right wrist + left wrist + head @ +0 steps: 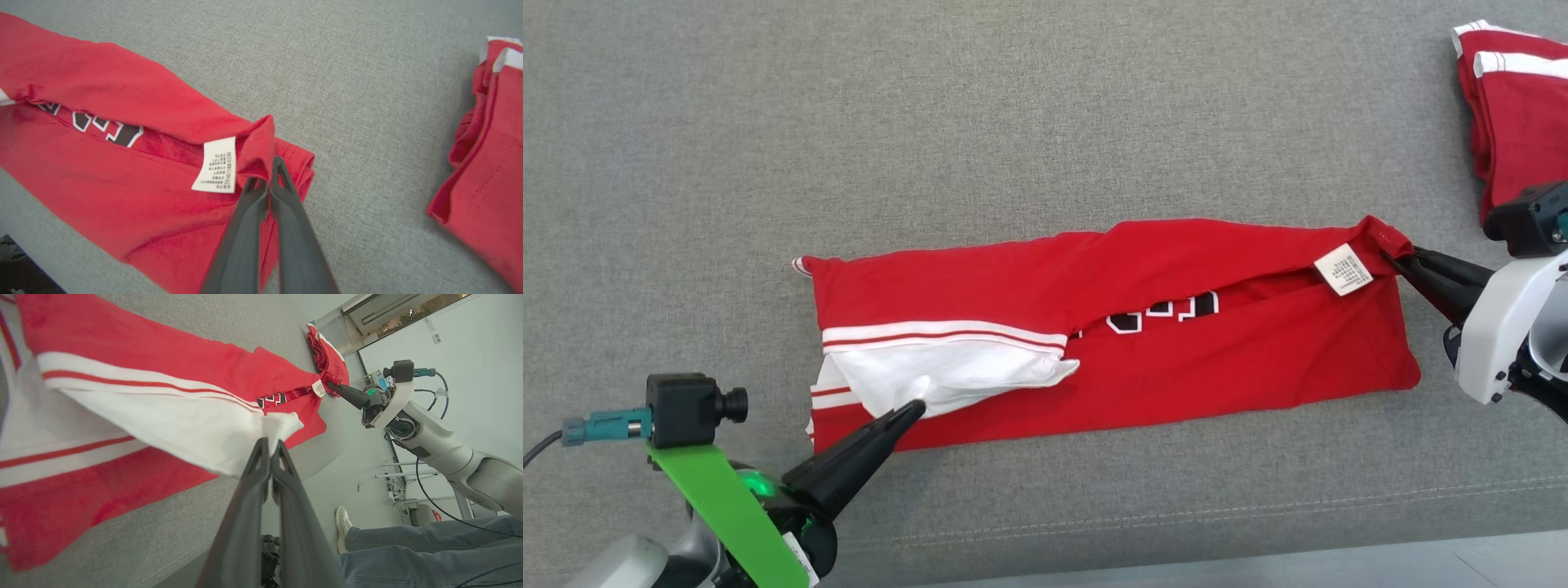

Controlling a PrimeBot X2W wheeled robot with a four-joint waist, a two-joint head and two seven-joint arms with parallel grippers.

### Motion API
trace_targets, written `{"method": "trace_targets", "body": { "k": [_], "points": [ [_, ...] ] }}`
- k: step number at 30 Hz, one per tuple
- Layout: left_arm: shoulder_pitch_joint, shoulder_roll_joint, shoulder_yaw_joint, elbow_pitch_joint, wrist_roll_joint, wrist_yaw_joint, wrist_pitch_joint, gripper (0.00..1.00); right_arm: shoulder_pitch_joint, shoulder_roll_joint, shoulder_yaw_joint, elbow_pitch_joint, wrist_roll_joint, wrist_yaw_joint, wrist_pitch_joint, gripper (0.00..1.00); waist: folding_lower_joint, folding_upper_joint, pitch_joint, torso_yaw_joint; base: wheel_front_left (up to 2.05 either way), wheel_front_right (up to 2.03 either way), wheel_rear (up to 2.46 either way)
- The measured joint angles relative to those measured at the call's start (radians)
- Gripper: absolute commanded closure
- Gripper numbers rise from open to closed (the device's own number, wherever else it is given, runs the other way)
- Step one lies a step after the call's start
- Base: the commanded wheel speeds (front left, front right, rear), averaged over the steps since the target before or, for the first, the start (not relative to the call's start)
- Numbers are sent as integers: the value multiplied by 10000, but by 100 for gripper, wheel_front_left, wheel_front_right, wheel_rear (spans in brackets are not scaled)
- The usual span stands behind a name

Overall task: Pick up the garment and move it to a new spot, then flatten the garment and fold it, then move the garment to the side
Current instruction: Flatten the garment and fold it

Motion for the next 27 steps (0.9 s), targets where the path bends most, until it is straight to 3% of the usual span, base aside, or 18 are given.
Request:
{"method": "trace_targets", "body": {
  "k": [10, 24, 27],
  "points": [
    [206, 56, -17, 581, -17, 0, 17, 100, 9, -249, -10, -86, -52, -10, 0, 100, 0, 0, -59, 68, 0, 0, 0],
    [182, 94, -267, 1099, -58, 0, 351, 100, -494, -320, 21, 65, -984, -130, -46, 100, 0, 0, 125, 170, 0, 0, 0],
    [170, 81, -251, 1235, -35, 0, 349, 86, -514, -282, 42, 75, -984, -125, -46, 100, 0, 0, 217, 244, 0, 0, 0]
  ]
}}
